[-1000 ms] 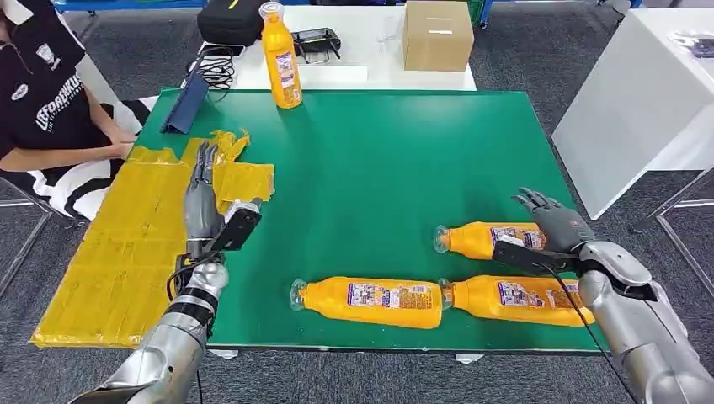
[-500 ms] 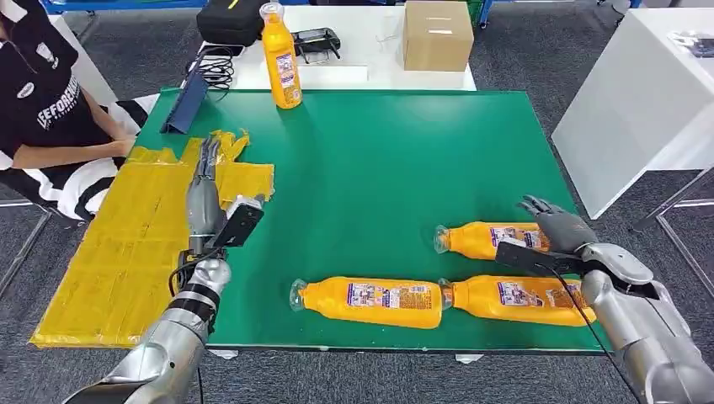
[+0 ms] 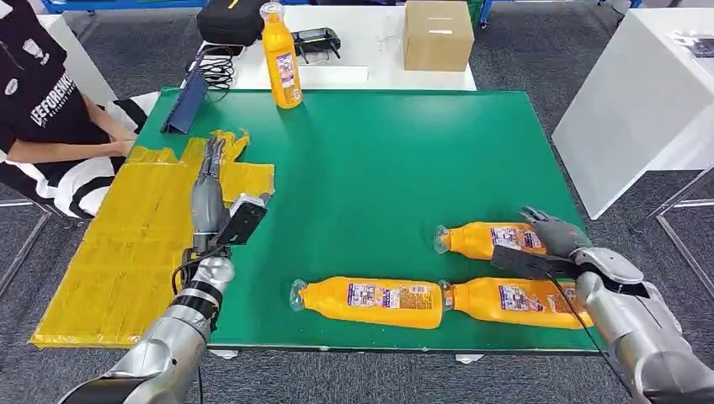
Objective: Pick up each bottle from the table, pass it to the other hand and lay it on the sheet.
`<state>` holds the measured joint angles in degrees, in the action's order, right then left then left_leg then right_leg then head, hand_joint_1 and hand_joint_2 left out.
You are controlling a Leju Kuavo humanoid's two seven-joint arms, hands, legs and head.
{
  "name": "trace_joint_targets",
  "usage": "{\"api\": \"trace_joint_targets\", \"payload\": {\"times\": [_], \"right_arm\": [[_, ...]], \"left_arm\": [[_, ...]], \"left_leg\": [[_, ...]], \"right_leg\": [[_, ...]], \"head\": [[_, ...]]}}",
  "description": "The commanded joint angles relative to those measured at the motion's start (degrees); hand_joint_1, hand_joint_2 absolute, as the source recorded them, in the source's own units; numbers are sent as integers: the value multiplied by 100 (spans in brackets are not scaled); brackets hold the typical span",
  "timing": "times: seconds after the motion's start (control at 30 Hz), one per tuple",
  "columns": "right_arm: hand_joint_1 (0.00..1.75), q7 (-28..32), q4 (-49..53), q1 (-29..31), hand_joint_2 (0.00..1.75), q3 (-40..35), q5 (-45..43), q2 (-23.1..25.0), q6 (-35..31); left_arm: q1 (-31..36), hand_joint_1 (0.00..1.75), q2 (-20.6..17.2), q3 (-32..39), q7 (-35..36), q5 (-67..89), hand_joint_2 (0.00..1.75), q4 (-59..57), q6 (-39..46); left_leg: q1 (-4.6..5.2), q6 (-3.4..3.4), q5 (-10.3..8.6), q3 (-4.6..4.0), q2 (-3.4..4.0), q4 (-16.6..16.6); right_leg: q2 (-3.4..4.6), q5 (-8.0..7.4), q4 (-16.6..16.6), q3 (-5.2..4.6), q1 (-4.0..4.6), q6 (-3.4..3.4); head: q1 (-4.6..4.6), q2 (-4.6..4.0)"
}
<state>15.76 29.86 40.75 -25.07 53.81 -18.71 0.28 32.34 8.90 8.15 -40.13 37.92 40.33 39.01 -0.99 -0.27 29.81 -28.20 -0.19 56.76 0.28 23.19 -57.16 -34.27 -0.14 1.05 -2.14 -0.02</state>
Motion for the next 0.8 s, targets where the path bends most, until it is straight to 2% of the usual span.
{"api": "trace_joint_targets", "payload": {"times": [0.03, 0.07, 0.1, 0.17, 0.2, 0.27, 0.4, 0.43, 0.53, 0.67, 0.73, 0.8], "right_arm": [[5, -21, -561, 276, 175, -208, 36, 242, -48], [12, -19, -559, 258, 175, -211, 38, 255, -62], [31, -19, -559, 245, 175, -216, 43, 260, -68], [129, -16, -570, 223, 175, -220, 63, 273, -97], [140, -11, -576, 222, 175, -216, 66, 278, -98], [147, -7, -576, 221, 175, -224, 76, 287, -101], [147, -7, -576, 221, 175, -224, 76, 287, -101], [159, -6, -574, 222, 175, -230, 89, 294, -110], [175, -31, -527, 190, 175, -153, 125, 395, -358], [175, -404, -226, 103, 175, 204, 252, 887, -1135], [175, -553, -114, 71, 175, 258, 294, 983, -1280], [175, -917, 239, -88, 175, 452, 741, 1265, -1881]], "left_arm": [[239, 0, -65, -132, 13, -15, 175, -428, 17], [227, 0, -62, -130, 13, -20, 175, -432, 22], [227, 0, -62, -130, 13, -22, 175, -434, 22], [233, 0, -71, -148, 13, -49, 175, -433, 28], [236, 0, -75, -157, 13, -56, 175, -438, 31], [243, 0, -81, -161, 13, -56, 175, -448, 29], [243, 0, -81, -161, 13, -56, 175, -448, 29], [245, 0, -81, -160, 13, -61, 175, -456, 34], [222, 0, -87, -146, 13, -72, 175, -443, 45], [108, 0, -87, -27, 13, -22, 175, -291, 20], [82, 0, -80, -1, 13, -6, 175, -245, 15], [-4, 0, -40, 123, 45, 123, 175, -102, -2]], "left_leg": [[1, 4, 3, 11, 8, -6], [-1, 5, 3, 16, 9, -11], [1, 4, 3, 13, 9, -8], [-1, 4, 2, 15, 6, -9], [-1, 6, 0, 21, 7, -15], [0, 5, 1, 16, 5, -11], [-1, 4, 3, 16, 4, -8], [-1, 6, 3, 18, 5, -10], [0, 4, 2, 16, 8, -9], [-2, 3, 2, 22, 20, -14], [-1, 2, 3, 24, 35, -15], [-1, 2, 3, 22, 36, -16]], "right_leg": [[5, 0, 4, 7, 0, 0], [5, -2, 10, 11, 2, -1], [6, -1, 6, 8, 0, -1], [2, -2, 9, 11, 2, 0], [2, -3, 15, 16, 2, 0], [1, -2, 11, 13, 2, 0], [1, 0, 7, 12, 2, 0], [1, 0, 10, 14, 2, 1], [4, -1, 8, 11, 1, 0], [15, -4, 11, 12, 3, -2], [28, -6, 10, 8, 2, -3], [27, -4, 8, 6, 2, -4]], "head": [[2, 0], [0, 0], [0, 0], [2, 0], [0, 0], [0, 0], [2, 0], [2, 0], [2, 0], [0, 0], [2, 0], [2, 0]]}}
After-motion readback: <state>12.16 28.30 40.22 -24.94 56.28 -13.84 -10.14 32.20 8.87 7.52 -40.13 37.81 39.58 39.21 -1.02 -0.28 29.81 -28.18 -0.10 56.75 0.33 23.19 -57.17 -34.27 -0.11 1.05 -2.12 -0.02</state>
